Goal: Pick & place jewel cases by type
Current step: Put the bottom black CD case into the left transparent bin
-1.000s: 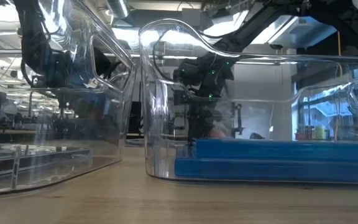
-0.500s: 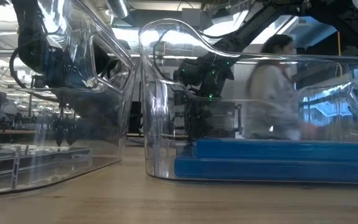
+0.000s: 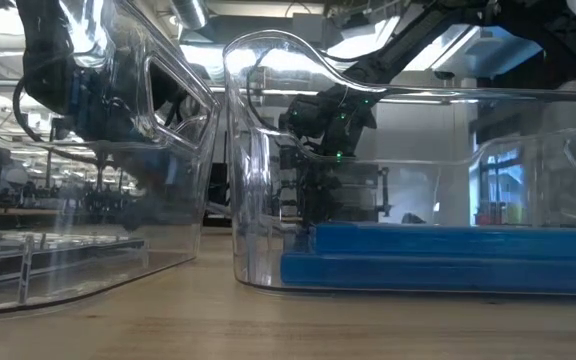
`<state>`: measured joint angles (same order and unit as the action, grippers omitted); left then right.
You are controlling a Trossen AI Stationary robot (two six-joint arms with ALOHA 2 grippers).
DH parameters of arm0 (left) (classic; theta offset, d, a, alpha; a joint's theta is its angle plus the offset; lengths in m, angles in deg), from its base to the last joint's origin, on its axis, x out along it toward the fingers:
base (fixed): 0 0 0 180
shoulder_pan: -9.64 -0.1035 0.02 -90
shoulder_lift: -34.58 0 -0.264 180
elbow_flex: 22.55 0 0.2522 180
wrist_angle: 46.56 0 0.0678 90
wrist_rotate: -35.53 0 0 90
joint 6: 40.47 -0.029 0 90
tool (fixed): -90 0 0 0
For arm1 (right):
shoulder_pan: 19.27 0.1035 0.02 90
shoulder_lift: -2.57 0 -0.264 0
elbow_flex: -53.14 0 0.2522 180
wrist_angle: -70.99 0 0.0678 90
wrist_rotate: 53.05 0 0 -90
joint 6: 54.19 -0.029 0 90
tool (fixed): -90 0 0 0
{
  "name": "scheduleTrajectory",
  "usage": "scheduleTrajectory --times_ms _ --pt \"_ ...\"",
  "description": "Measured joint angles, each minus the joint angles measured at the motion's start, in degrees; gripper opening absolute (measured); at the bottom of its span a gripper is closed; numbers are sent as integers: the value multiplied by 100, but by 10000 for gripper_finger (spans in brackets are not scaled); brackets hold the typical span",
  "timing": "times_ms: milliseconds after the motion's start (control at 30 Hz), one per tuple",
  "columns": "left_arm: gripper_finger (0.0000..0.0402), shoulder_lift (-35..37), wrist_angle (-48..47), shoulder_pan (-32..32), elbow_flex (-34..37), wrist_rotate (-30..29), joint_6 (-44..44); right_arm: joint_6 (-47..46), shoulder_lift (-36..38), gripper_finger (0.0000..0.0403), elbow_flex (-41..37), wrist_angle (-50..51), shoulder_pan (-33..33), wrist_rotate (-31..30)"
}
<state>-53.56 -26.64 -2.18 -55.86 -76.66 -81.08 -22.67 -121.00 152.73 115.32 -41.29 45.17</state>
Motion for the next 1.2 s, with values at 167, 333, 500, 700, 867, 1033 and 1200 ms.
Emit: scheduleTrajectory --times_ms 167,333,500,700,867,1033,1200 --pt "110 4 254 119 -2 -239 -377 66 0 251 3 2 2 -5" --pt "107 11 563 192 -18 -551 -730 70 0 251 4 4 2 2" --pt "111 20 1028 271 -31 -617 -1136 154 0 251 6 12 6 4" --pt "108 22 1486 363 -44 -484 -1507 216 0 251 12 23 11 -5" --pt "108 13 1638 412 -44 -463 -1745 214 -2 251 12 17 13 -3" --pt "111 13 1659 434 -36 -463 -2001 210 -2 251 12 22 26 -16" --pt "110 7 1888 429 -26 -410 -2355 224 -2 251 12 -7 84 -97"
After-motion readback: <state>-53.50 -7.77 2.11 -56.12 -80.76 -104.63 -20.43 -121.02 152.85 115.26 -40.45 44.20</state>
